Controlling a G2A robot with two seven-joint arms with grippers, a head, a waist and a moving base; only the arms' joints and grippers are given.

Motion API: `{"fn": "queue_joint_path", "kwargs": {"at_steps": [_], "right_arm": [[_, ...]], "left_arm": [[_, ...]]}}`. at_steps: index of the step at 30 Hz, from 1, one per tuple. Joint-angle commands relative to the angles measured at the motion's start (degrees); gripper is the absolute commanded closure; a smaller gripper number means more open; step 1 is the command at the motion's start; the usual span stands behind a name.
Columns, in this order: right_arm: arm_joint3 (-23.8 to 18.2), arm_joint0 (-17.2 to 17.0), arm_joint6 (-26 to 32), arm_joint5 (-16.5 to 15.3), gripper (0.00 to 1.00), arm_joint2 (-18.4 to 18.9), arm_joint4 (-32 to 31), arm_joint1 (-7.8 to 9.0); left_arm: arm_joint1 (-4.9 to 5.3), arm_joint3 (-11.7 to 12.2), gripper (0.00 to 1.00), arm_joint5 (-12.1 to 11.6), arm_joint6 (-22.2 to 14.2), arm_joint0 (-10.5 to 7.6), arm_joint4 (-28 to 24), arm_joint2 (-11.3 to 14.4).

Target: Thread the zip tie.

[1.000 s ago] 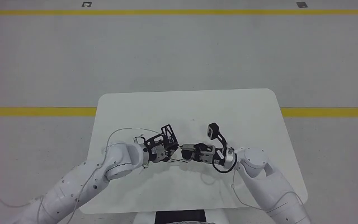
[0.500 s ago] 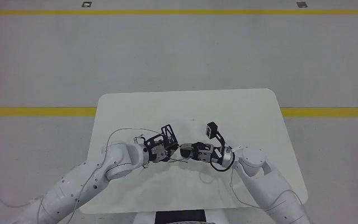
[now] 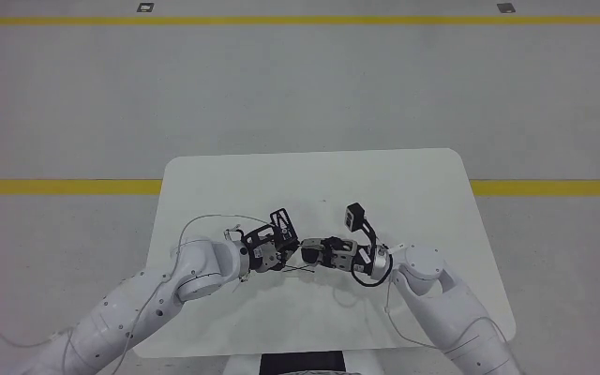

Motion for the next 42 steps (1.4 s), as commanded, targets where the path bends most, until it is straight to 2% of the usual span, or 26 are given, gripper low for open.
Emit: {"fn": "queue_joint_path", "kwargs": {"at_steps": [1,13,21,30,42], "right_arm": [[-0.43,-0.26,-0.35,-0.05,0.83,0.17,-0.49,0.11],[-5.64,-3.1,-4.24,1.18,0.82,1.3,-5.54,0.93],[-8.07,-4.52,-4.75,1.11,0.88,1.97,-5.72,1.3],[-7.9,-4.17,-4.7,1.67,0.85,1.62,-5.52,1.42],[-7.18,-3.45,-4.82,1.51,0.86,0.93,-5.09,1.48]], "left_arm": [[0.0,0.0,1.0,0.0,0.0,0.0,0.0,0.0],[0.0,0.0,1.0,0.0,0.0,0.0,0.0,0.0],[0.0,0.0,1.0,0.0,0.0,0.0,0.0,0.0],[0.0,0.0,1.0,0.0,0.0,0.0,0.0,0.0],[0.0,0.0,1.0,0.0,0.0,0.0,0.0,0.0]]}}
